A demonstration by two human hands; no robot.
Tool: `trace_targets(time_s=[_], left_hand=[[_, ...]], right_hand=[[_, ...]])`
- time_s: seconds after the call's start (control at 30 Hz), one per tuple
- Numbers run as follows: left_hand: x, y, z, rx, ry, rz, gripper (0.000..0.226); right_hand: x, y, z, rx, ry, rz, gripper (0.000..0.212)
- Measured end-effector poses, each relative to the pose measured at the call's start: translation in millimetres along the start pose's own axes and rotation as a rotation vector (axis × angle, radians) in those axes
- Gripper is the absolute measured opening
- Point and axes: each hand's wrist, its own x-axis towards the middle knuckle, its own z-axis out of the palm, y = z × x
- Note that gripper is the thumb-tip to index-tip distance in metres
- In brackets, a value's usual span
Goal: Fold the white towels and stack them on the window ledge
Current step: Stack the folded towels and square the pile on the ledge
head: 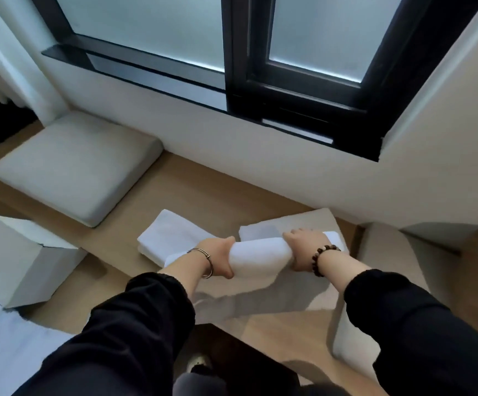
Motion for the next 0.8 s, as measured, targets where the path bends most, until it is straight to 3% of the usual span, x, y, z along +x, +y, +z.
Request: trace_targets(time_s=[0.17,0.47,0.57,0.63,0.73,0.8], left_hand=[[68.2,16.7,10.8,-0.147,-0.074,0.061,0.051],[201.2,49.3,27.1,-0.425,-0.171,0.207,0.027],[237.9,44.6,32.3,-0.487,-0.192,0.204,0.034],[259.5,39.6,38.3,-0.515,-0.203,0.184,0.035],[288.4,24.2,51.9,-0.599,-0.231,0.097,0.024],[307.4,9.8,63.5,-0.618,-0.236,0.046,0.032]], right_hand=[[28.2,44.6,11.7,-0.142,-0.117,0.103,0.047],[91.9,119.4,33.8,-0.112,-0.195,0.371,0.035],[111.8,133.0,47.3,-0.066,-0.087,0.469,0.034],[122.8,140.6,63.7,-0.114,0.059,0.513,0.047],[137.0,146.3,104.4,0.147,0.263,0.557,0.064],[140.6,148.6,135.5,0.276,0.317,0.564,0.066]])
